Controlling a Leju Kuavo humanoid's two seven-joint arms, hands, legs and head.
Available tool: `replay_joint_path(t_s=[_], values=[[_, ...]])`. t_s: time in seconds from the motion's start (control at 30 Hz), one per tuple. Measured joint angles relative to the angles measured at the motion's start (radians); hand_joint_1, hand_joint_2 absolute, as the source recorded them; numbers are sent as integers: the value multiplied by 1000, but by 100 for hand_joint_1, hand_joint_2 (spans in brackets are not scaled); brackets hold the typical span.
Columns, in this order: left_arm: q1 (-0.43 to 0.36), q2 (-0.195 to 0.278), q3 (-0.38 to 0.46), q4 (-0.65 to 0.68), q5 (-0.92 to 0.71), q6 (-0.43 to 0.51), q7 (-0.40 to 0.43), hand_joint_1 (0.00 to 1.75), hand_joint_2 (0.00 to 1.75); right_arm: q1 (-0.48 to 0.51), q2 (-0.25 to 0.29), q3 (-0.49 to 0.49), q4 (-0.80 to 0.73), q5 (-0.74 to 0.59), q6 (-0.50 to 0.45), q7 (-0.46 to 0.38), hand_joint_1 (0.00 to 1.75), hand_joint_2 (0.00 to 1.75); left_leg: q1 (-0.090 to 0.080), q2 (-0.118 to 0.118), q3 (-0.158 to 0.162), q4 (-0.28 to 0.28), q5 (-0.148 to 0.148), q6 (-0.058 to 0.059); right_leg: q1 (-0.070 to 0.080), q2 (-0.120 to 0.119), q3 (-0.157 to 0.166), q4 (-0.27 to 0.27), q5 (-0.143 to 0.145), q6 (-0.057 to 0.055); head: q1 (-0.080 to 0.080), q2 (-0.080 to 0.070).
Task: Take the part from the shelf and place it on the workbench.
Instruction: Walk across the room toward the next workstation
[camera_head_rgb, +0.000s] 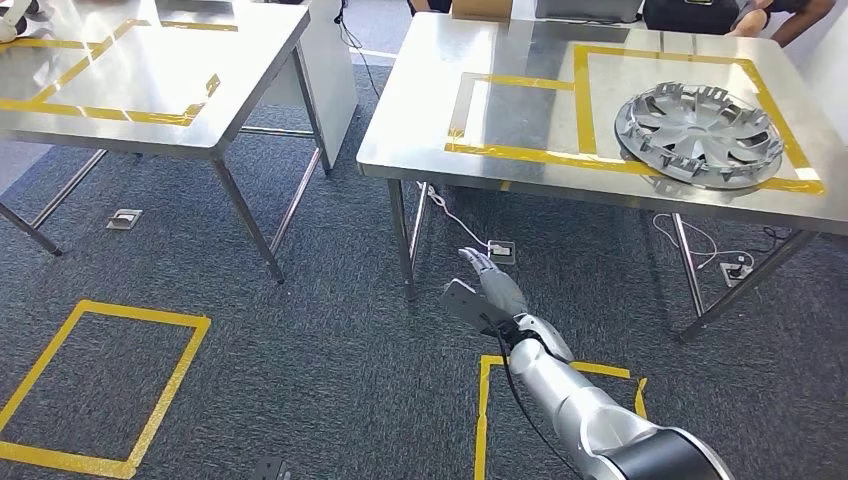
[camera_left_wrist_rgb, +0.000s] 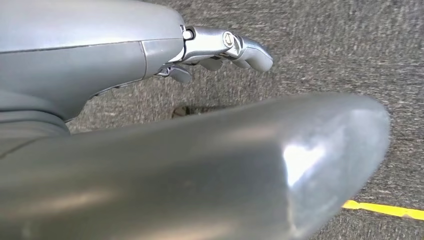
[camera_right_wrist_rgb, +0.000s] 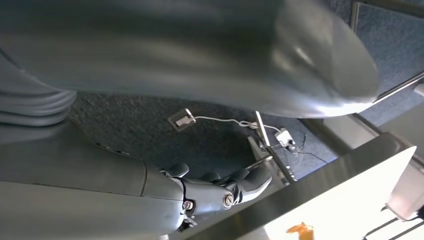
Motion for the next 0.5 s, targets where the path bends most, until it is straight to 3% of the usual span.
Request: replay_joint_path(t_s=[0.07,0.13,0.2,0.23,0.27,0.3,0.37,0.4,0.43,0.5], values=[[4,1,4,0,3,0,-3,0,0,11,-2,-12,6,-7,-4,13,0,0,-4,43,-19,36,-25,-9,-3,-22,4,-11,8,-15,-5,0],[4,2,8,0,4,0,-4,0,0,33,-8,-22,16,-11,-10,29,0,0,-5,106,-72,152,-90,-16,-1,-48,5,-15,10,-23,-16,0],[6,2,11,0,4,1,-4,0,0,64,-18,-34,28,-20,-14,42,0,0,-3,127,-124,270,-139,-21,3,-80,4,-15,8,-25,-21,0],[9,2,12,0,4,2,-4,0,0,79,-22,-41,32,-24,-15,47,0,0,-2,130,-126,281,-137,-22,4,-94,4,-15,8,-25,-22,0],[12,2,14,0,5,2,-4,0,0,94,-24,-47,36,-27,-15,52,0,0,-2,134,-105,251,-118,-21,5,-108,4,-15,7,-25,-23,0],[14,3,16,0,6,3,-4,0,0,106,-26,-53,39,-29,-15,59,0,0,-3,145,-66,186,-88,-17,5,-121,5,-14,6,-24,-25,0],[14,4,19,0,8,3,-4,0,0,127,-31,-64,46,-30,-17,80,0,0,-10,191,14,45,-46,-2,9,-143,9,-14,3,-19,-28,0],[13,4,20,0,10,2,-4,0,0,138,-35,-69,51,-31,-18,92,0,0,-15,207,36,6,-38,6,10,-153,11,-14,1,-14,-29,0],[13,4,21,0,11,1,-4,0,0,150,-38,-75,56,-33,-19,105,0,0,-18,212,43,-9,-38,14,11,-163,14,-14,-1,-8,-28,0],[16,5,22,0,13,0,-3,0,0,175,-44,-87,64,-38,-22,123,0,0,-17,187,43,-12,-33,23,11,-181,20,-15,-5,4,-28,0]])
